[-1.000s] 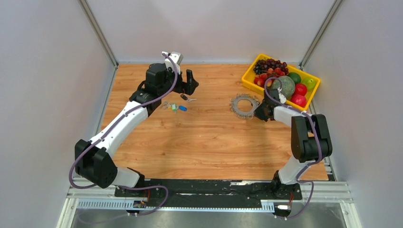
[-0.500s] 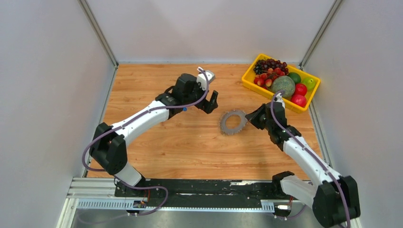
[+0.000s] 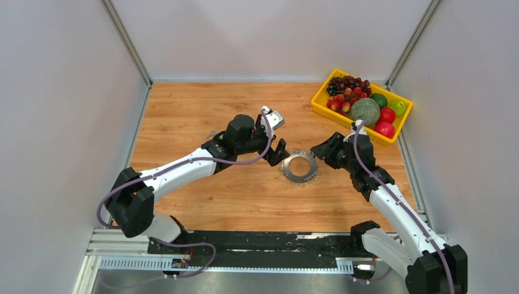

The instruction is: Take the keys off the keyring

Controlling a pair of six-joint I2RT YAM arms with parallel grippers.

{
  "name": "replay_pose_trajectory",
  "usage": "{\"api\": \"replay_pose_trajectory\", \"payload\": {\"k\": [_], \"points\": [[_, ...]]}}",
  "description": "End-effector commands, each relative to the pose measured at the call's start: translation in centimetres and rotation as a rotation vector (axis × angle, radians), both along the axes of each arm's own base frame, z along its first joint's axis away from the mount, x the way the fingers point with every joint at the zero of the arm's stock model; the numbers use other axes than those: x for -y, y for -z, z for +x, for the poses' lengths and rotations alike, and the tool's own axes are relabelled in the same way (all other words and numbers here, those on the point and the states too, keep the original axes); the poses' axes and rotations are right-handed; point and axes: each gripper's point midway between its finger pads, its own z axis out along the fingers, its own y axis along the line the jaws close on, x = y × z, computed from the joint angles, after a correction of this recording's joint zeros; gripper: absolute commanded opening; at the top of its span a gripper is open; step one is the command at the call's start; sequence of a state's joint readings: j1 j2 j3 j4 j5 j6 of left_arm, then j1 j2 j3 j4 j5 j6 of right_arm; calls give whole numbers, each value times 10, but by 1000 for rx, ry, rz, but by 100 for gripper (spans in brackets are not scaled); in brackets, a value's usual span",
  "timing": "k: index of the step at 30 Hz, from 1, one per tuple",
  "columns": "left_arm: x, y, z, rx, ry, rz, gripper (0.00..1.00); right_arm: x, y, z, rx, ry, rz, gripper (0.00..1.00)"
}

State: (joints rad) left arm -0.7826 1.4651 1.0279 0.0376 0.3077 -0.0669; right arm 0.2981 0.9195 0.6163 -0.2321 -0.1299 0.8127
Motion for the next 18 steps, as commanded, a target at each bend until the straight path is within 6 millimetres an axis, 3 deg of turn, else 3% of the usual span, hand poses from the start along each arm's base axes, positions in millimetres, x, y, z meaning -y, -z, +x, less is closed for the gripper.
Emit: {"api": "replay_pose_trajectory", "payload": {"k": [1, 4, 5, 6, 7, 12, 15, 18], "points": [[12, -16, 6, 113, -49, 9, 100, 12, -12, 2, 46, 41, -48, 54], [5, 23, 26, -17, -197, 171, 96, 23, 0, -1, 17, 80, -84, 55], [11, 18, 31, -39, -217, 165, 93, 26, 3, -3, 10, 95, -93, 55], [6, 38, 34, -80, -250, 229, 88, 29, 5, -5, 7, 103, -98, 55], [9, 39, 37, -98, -266, 226, 85, 35, 4, -5, 16, 135, -114, 55], [12, 77, 46, -166, -314, 307, 80, 48, -7, -9, 66, 184, -126, 55], [14, 95, 53, -197, -340, 359, 68, 50, -14, -9, 86, 192, -133, 55], [18, 106, 58, -220, -359, 365, 67, 51, -15, -8, 86, 189, -142, 55]]}}
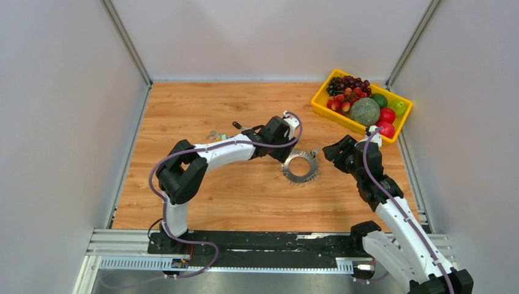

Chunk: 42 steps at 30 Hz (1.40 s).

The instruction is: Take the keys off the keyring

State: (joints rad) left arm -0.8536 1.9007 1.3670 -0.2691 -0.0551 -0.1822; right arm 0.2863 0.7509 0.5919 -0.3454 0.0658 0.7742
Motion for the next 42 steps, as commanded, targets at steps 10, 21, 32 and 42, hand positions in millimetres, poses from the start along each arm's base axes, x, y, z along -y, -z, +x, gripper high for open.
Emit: {"api": "replay_pose_trajectory", "payload": {"k": [10, 21, 32, 42], "points": [[8, 20, 25, -263, -189, -213, 59, 9, 2, 2, -4, 31, -41, 54], [25, 30, 23, -386, -200, -300, 46, 11, 5, 3, -11, 38, -46, 53], [32, 42, 25, -430, -221, -308, 41, 10, 8, 2, -21, 38, -44, 53], [26, 49, 39, -349, -208, -240, 0, 10, 10, -1, -16, 30, -47, 52]]}}
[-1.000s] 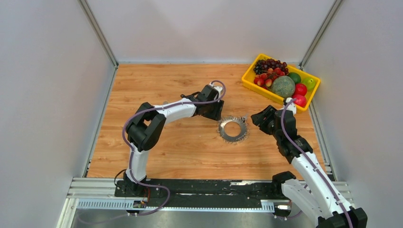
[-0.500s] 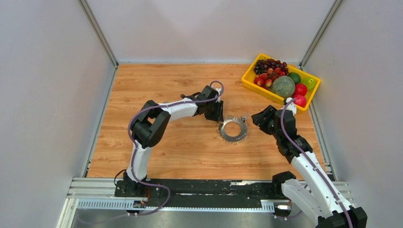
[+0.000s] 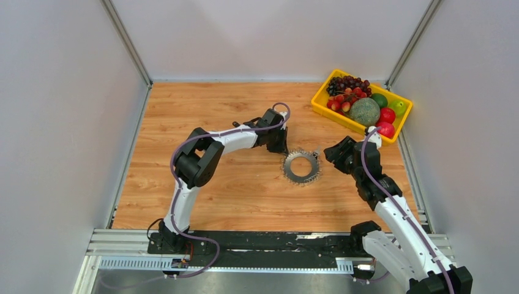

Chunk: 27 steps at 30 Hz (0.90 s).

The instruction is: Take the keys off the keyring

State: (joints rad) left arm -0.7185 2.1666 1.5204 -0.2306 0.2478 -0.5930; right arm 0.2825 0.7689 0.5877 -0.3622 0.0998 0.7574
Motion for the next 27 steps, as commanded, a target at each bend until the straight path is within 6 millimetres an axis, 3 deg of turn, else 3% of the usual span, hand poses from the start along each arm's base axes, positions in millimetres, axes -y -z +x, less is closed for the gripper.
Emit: {"api": "replay_pose_trajectory", "payload": {"k": [1, 4, 7, 13, 20, 27], "points": [[0, -17, 13, 109, 38, 24, 0, 4, 0, -2, 13, 6, -10, 52], [1, -43, 12, 200, 88, -3, 0, 4, 4, -1, 4, -9, -35, 51], [-2, -82, 8, 316, 120, -53, 0, 0, 7, -1, 9, -76, -89, 51], [-14, -136, -4, 498, 201, -91, 0, -28, 6, -11, 93, -345, -144, 80], [-19, -184, -34, 651, 312, -144, 0, -53, 16, -29, 186, -490, -58, 87], [-28, -229, -58, 768, 377, -169, 0, -74, -16, -46, 429, -641, -14, 87]]}}
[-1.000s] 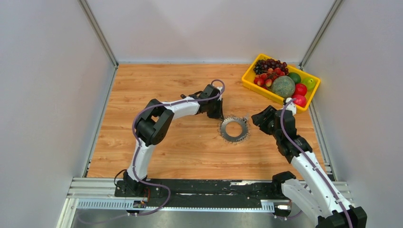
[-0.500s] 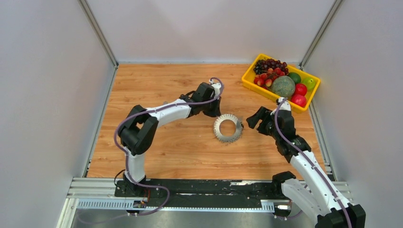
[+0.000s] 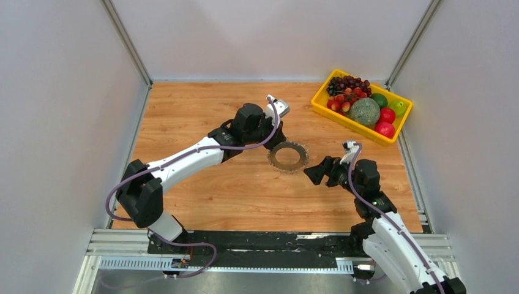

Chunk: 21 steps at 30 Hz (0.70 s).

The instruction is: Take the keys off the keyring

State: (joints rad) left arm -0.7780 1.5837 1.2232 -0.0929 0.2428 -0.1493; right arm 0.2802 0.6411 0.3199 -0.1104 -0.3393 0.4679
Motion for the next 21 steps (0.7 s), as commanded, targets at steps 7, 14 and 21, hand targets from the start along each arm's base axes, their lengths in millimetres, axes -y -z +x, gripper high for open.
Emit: {"api": "replay_pose_trajectory", "payload": {"k": [7, 14, 21], "points": [[-10, -100, -30, 218, 129, -85, 0, -34, -117, -28, 520, -323, 83, 89], [-12, -136, -55, 301, 238, -97, 0, -43, -156, -28, 580, -387, 75, 86], [-16, -152, -71, 313, 291, -98, 0, -57, -177, -25, 577, -436, 46, 82]]}}
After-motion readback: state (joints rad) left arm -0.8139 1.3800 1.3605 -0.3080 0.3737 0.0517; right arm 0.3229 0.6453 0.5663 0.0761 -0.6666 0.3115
